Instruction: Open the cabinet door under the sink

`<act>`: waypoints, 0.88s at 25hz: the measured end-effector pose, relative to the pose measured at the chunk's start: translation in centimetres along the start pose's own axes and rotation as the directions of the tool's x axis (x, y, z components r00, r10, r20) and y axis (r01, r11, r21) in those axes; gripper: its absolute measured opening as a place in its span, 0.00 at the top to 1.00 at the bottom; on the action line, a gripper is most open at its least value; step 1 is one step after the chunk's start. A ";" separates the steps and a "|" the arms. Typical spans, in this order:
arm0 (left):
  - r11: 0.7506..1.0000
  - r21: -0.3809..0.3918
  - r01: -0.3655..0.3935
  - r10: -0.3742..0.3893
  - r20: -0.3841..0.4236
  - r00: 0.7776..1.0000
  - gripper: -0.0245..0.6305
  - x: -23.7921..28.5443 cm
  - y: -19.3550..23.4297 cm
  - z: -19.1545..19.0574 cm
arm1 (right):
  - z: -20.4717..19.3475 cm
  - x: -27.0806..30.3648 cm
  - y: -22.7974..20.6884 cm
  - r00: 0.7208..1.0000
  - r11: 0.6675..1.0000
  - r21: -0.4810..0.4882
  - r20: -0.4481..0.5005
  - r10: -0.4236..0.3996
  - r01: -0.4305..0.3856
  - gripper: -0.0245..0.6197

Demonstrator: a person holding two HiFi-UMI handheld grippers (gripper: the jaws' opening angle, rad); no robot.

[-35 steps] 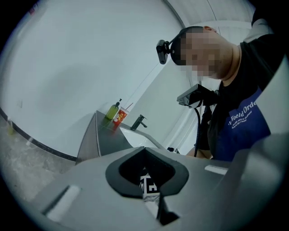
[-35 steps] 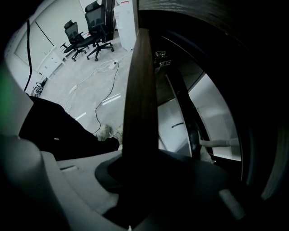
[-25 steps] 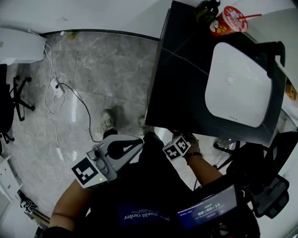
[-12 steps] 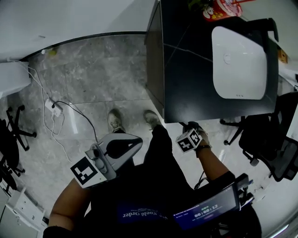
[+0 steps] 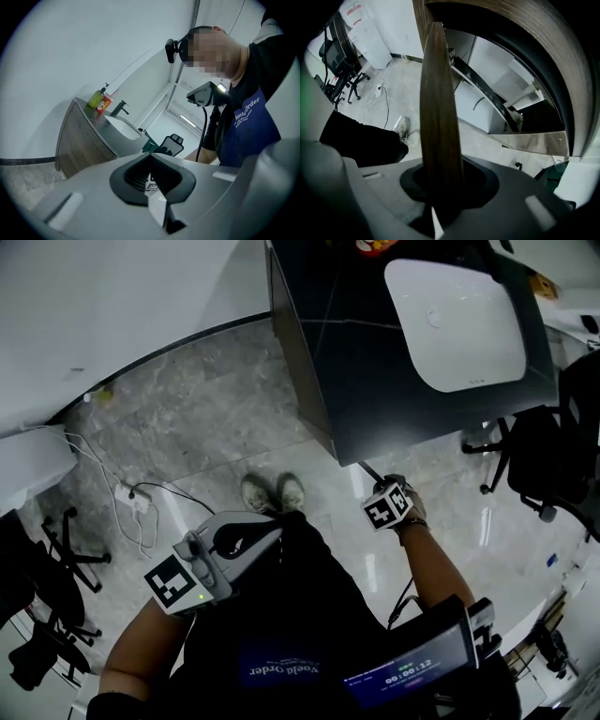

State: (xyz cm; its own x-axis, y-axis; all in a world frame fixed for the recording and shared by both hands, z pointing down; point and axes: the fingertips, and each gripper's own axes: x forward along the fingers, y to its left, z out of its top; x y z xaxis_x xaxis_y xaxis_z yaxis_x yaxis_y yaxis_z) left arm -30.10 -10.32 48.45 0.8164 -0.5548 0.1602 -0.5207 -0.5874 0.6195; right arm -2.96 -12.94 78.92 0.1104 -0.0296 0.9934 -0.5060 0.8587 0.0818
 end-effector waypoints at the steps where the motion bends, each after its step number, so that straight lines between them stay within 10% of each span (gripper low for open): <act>1: 1.000 0.006 0.002 -0.002 -0.011 1.000 0.96 0.4 -0.1 0.1 | 0.0 0.0 0.2 1.000 1.000 0.010 0.003 0.002 -0.002 0.82; 15: 0.995 0.070 0.070 -0.066 -0.056 0.996 0.96 4.5 -4.0 2.2 | 0.5 0.2 3.9 0.999 0.992 0.120 0.030 0.025 -0.028 0.82; 22: 0.982 0.068 0.175 -0.168 -0.103 0.980 0.96 1.3 -1.4 2.2 | 1.7 -0.3 8.0 0.998 0.944 0.324 0.034 0.051 -0.059 0.82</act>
State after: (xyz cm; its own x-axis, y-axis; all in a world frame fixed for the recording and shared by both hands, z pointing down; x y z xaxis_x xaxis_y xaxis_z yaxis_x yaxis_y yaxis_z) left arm -28.85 -11.53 46.14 0.9136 -0.3845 0.1321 -0.3852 -0.7145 0.5841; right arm -8.47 -6.92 79.45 0.0556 -0.0027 0.9984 -0.7616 0.6466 0.0442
